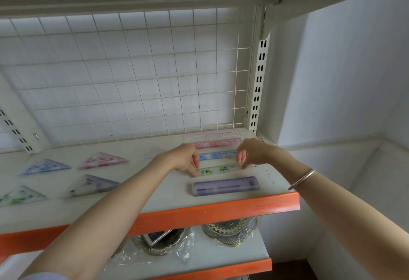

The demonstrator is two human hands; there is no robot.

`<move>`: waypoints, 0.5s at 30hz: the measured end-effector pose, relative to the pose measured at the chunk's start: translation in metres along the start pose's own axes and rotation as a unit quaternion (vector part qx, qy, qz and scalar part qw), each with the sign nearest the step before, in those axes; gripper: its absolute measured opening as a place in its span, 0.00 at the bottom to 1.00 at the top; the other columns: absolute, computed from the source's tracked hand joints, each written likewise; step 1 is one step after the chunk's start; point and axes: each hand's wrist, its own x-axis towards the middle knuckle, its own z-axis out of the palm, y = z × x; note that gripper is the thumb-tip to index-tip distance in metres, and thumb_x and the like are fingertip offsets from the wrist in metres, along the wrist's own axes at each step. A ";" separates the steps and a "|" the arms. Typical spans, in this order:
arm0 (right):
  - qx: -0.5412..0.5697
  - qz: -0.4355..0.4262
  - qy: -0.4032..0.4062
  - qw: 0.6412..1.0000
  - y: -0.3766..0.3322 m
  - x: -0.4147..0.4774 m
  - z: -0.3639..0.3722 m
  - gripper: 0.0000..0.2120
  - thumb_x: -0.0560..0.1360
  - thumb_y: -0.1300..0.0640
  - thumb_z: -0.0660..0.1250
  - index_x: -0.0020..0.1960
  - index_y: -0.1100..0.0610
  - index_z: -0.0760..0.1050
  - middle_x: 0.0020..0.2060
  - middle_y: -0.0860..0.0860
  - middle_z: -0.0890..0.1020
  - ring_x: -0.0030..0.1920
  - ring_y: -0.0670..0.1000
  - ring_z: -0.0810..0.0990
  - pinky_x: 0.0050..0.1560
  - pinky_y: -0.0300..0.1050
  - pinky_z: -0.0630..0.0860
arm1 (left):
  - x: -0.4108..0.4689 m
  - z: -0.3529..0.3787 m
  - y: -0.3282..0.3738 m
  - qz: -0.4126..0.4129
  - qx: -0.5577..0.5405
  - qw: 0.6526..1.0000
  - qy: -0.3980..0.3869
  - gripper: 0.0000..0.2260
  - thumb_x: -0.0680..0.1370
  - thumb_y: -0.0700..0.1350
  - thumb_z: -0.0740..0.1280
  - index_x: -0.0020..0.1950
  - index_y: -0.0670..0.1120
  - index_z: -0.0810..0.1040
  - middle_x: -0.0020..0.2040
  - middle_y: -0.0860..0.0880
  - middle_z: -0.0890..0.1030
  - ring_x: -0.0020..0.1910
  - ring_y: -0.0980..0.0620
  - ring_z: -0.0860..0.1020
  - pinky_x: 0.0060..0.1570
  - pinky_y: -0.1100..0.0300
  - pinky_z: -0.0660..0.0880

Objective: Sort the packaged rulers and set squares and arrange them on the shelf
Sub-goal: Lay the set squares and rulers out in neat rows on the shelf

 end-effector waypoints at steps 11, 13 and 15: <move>0.021 -0.008 0.064 0.998 -0.001 -0.007 0.011 0.09 0.69 0.65 0.74 0.44 0.57 0.76 0.41 0.49 0.78 0.44 0.50 0.77 0.48 0.40 0.74 | -0.008 0.001 -0.014 0.017 -0.033 0.997 0.065 0.12 0.67 0.38 0.78 0.36 0.50 0.76 0.36 0.54 0.78 0.38 0.55 0.77 0.44 0.62 0.74; 0.025 -0.016 0.077 0.997 -0.002 -0.007 0.013 0.08 0.69 0.65 0.73 0.46 0.58 0.77 0.41 0.50 0.78 0.44 0.49 0.77 0.46 0.38 0.73 | -0.010 0.000 -0.018 0.016 -0.039 0.996 0.073 0.09 0.67 0.38 0.78 0.39 0.48 0.80 0.36 0.53 0.79 0.36 0.57 0.77 0.43 0.63 0.74; 0.022 -0.020 0.079 0.996 -0.004 -0.008 0.014 0.08 0.69 0.64 0.73 0.47 0.59 0.79 0.42 0.49 0.78 0.43 0.47 0.76 0.45 0.35 0.70 | -0.012 0.000 -0.021 0.014 -0.041 0.996 0.076 0.08 0.67 0.38 0.78 0.42 0.45 0.82 0.36 0.52 0.79 0.37 0.56 0.77 0.44 0.62 0.75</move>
